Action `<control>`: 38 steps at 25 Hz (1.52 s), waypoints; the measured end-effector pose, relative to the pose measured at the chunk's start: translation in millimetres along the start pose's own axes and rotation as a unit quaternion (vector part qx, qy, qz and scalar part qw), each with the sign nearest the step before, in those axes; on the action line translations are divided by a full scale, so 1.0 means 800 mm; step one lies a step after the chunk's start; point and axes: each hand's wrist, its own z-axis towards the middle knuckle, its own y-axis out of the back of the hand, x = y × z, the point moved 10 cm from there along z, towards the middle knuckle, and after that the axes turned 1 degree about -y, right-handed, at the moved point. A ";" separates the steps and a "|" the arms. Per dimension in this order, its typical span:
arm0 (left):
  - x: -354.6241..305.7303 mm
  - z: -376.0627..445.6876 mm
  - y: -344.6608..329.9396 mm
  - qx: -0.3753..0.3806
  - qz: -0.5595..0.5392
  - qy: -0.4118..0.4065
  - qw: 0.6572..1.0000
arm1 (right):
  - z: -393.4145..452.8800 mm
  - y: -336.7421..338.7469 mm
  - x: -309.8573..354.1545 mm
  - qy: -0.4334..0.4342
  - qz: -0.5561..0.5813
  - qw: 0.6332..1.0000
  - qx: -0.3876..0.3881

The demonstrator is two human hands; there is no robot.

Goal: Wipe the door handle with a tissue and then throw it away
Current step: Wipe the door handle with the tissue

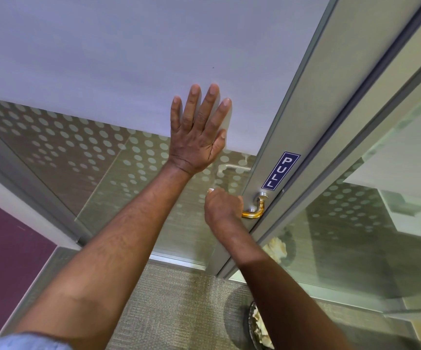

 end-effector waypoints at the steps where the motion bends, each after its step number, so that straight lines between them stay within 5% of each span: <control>1: 0.000 -0.002 -0.001 0.001 0.000 0.002 1.000 | 0.002 0.000 -0.003 -0.004 0.019 1.000 -0.005; 4: 0.000 -0.006 -0.003 0.002 0.002 0.006 1.000 | -0.017 -0.002 -0.015 -0.028 0.085 0.994 -0.069; 8: 0.000 -0.005 -0.003 -0.004 0.008 0.002 1.000 | -0.060 -0.017 -0.020 0.056 0.043 0.983 -0.172; 17: 0.000 -0.007 -0.007 -0.008 0.013 -0.004 1.000 | -0.003 -0.002 -0.002 -0.017 0.013 0.999 -0.034; 24: 0.000 -0.007 -0.006 -0.005 0.014 0.001 1.000 | -0.026 0.000 -0.015 0.001 0.104 0.990 -0.092; 29: 0.000 -0.008 -0.009 -0.013 0.012 -0.007 1.000 | -0.071 -0.021 -0.030 0.061 0.018 0.985 -0.159; 38: 0.000 -0.010 -0.012 -0.009 0.005 -0.006 1.000 | -0.012 -0.005 -0.007 -0.009 -0.010 0.999 -0.046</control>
